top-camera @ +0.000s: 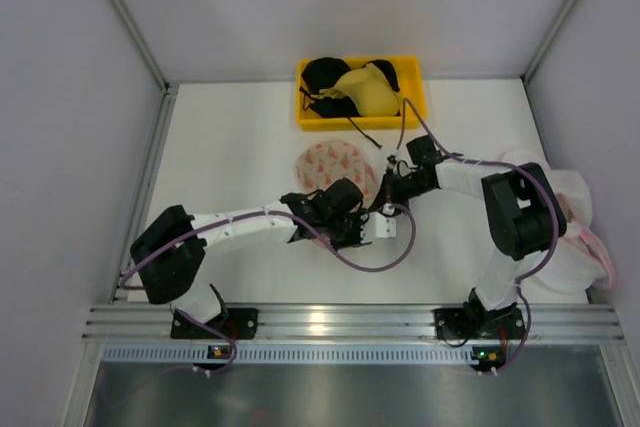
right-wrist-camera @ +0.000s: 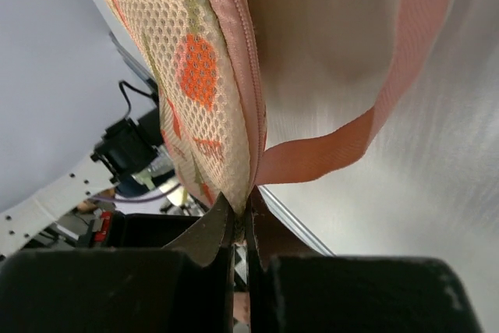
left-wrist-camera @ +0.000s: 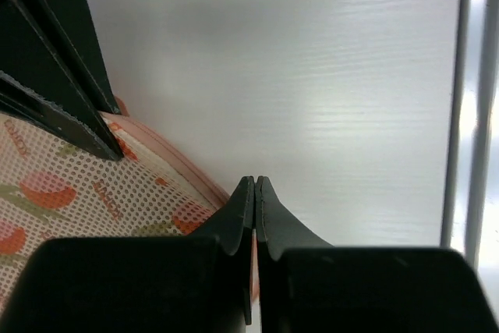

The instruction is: Place the bra in the laundry bag and zip it closed

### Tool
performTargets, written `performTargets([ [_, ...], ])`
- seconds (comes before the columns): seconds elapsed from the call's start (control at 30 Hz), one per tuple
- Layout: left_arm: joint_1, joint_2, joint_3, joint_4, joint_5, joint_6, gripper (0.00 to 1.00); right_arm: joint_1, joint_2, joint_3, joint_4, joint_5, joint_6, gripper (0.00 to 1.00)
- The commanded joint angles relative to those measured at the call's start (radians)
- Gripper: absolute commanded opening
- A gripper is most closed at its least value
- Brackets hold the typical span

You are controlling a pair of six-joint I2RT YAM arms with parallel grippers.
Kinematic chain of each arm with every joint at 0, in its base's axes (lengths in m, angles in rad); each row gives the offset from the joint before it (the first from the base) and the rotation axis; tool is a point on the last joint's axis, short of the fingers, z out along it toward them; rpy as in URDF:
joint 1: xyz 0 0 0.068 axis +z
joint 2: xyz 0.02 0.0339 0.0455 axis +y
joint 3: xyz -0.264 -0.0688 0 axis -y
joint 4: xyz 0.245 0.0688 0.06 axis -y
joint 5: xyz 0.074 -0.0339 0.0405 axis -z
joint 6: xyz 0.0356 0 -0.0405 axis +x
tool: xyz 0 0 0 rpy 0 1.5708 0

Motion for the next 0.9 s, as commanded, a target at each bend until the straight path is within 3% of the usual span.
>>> performTargets([
  [0.0, -0.06, -0.102, -0.089, -0.076, 0.074, -0.007, 0.0, 0.028, 0.029, 0.057, -0.003, 0.002, -0.127, 0.0],
  [0.23, -0.078, -0.188, -0.192, -0.112, 0.059, 0.033, 0.0, 0.036, 0.1, 0.187, -0.149, 0.056, -0.311, 0.0],
  [0.37, -0.08, -0.104, -0.099, -0.097, 0.058, 0.008, 0.0, 0.022, 0.105, 0.252, -0.16, 0.074, -0.319, 0.0],
  [0.47, -0.078, 0.014, 0.033, -0.054, 0.022, -0.09, 0.0, 0.011, 0.103, 0.298, -0.207, 0.071, -0.351, 0.19],
  [0.57, -0.072, 0.085, 0.115, 0.005, -0.019, -0.148, 0.0, -0.028, 0.088, 0.327, -0.291, 0.065, -0.408, 0.52],
  [0.6, -0.071, 0.096, 0.126, 0.021, -0.027, -0.162, 0.0, -0.044, 0.079, 0.327, -0.316, 0.061, -0.431, 0.69],
  [0.7, -0.068, 0.132, 0.162, 0.071, -0.077, -0.171, 0.0, -0.091, 0.04, 0.292, -0.383, 0.056, -0.471, 0.8],
  [0.87, -0.049, 0.191, 0.219, 0.122, -0.131, -0.18, 0.0, -0.104, -0.001, 0.172, -0.367, -0.007, -0.474, 0.83],
])
